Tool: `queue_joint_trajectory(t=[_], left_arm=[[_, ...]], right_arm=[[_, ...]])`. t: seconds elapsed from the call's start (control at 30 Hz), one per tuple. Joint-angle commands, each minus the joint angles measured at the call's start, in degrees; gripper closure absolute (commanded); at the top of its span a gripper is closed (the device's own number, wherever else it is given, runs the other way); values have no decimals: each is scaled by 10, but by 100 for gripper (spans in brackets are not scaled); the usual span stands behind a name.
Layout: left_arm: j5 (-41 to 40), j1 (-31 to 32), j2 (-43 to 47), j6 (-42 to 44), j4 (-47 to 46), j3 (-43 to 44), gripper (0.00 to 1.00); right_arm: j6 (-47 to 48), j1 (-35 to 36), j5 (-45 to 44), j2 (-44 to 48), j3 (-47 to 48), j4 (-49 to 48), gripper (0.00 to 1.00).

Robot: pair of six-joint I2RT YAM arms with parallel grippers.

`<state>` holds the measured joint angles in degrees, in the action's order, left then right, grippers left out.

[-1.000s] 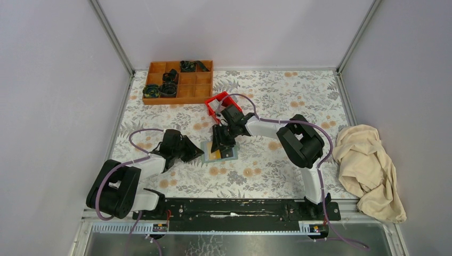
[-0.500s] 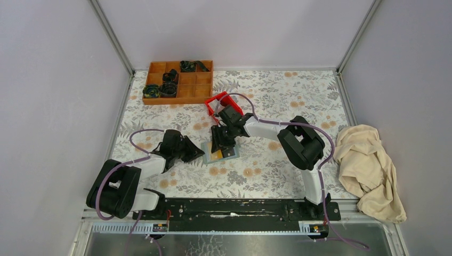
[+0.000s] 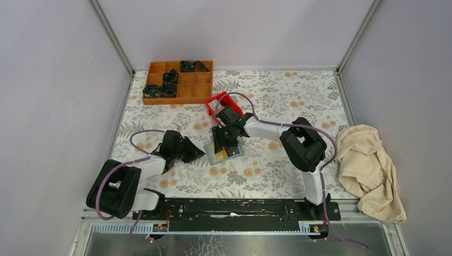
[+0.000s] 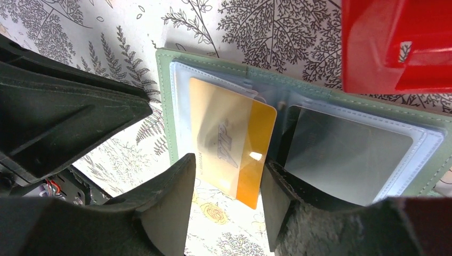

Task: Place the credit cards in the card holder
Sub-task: Insert the credit card into the card holder.

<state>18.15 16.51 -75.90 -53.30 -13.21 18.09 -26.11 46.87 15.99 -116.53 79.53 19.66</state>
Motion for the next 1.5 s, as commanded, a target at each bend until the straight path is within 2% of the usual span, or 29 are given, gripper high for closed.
queue_joint_trajectory(t=[0.0, 0.57, 0.77, 1.13, 1.47], left_arm=[[-3, 4, -10, 7, 43, -23, 77], [8, 6, -29, -5, 17, -11, 77], [7, 23, -29, -10, 13, 13, 78], [6, 60, -91, -28, -15, 52, 79], [4, 73, -106, -40, -33, 48, 80]], right_arm=[[19, 3, -18, 30, -8, 11, 45], [56, 14, -56, 6, 46, 86, 44], [55, 18, -54, 2, 53, 87, 44], [53, 25, -40, 1, 53, 86, 45], [40, 37, -29, -2, 48, 80, 45]])
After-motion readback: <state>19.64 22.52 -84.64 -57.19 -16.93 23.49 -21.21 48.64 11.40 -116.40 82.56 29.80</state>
